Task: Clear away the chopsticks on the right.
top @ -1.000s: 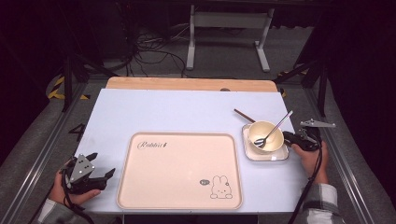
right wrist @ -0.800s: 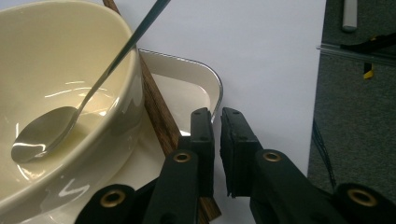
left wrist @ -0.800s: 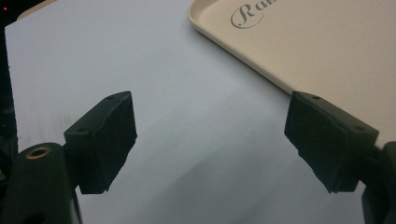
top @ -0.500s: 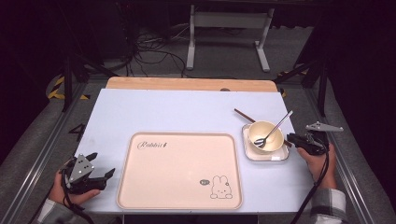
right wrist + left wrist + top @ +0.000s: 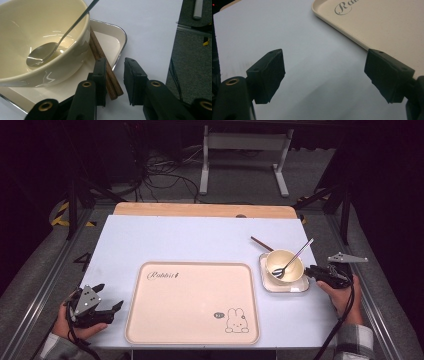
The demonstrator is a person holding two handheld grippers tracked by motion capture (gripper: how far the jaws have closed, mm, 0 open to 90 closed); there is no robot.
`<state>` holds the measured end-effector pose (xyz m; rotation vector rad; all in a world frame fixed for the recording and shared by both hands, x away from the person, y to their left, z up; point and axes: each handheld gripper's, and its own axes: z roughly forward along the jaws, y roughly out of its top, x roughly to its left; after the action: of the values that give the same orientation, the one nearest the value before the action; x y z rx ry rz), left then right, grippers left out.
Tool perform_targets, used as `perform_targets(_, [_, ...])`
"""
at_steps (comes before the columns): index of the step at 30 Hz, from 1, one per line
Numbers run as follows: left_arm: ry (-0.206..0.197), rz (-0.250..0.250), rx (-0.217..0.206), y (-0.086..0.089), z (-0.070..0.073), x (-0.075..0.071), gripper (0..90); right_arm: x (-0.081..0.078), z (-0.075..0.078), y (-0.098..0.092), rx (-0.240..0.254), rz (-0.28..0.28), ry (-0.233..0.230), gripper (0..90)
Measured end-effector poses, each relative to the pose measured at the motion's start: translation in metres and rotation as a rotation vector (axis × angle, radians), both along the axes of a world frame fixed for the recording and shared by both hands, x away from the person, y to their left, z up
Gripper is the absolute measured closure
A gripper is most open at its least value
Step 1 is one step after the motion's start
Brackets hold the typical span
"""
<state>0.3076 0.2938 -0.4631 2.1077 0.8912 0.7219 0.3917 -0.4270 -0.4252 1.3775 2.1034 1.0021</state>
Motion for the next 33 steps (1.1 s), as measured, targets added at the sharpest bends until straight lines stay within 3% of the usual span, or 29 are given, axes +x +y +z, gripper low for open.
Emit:
perform_targets(18, [0.01,-0.006,0.015,-0.0014,-0.0012,0.001,17.6,0.0051,-0.0037,-0.0027,0.016,-0.024,-0.004,71.9])
perform_targets(33, [0.014,-0.006,0.013,-0.0022,-0.002,0.0013,17.4,0.0093,-0.0087,-0.0063,0.019,-0.029,0.026,73.3])
